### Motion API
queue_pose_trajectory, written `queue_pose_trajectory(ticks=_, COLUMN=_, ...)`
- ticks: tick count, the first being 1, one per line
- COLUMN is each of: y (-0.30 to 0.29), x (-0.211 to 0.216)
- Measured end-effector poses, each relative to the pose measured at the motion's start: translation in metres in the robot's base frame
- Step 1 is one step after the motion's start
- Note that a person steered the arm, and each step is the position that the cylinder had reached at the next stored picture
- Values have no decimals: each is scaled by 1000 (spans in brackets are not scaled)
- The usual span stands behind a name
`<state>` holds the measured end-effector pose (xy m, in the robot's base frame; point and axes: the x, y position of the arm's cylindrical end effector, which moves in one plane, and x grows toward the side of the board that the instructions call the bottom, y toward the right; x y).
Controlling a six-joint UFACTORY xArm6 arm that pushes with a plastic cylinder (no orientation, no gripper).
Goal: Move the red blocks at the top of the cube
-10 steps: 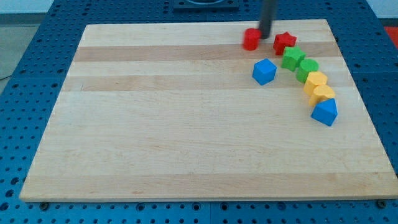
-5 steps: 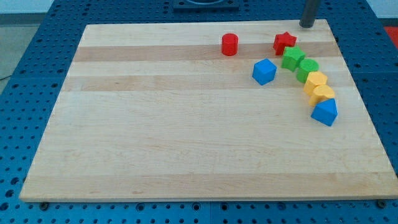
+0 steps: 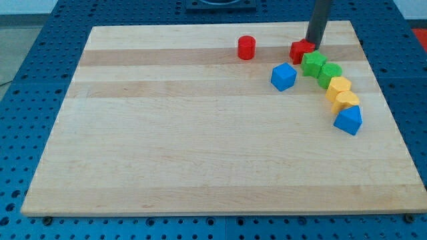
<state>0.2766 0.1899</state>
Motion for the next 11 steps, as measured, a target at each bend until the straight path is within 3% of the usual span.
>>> queue_pose_trajectory(ticks=1, y=14, x=-3)
queue_pose_trajectory(ticks=4, y=-36, x=27)
queue_pose_trajectory(ticks=5, y=-33, x=13)
queue_pose_trajectory(ticks=6, y=-50, x=-27)
queue_pose_trajectory(ticks=7, y=-105, x=-35)
queue_pose_trajectory(ticks=9, y=-108, x=1)
queue_pose_trajectory(ticks=10, y=-125, x=-33)
queue_pose_trajectory(ticks=11, y=-169, x=-25)
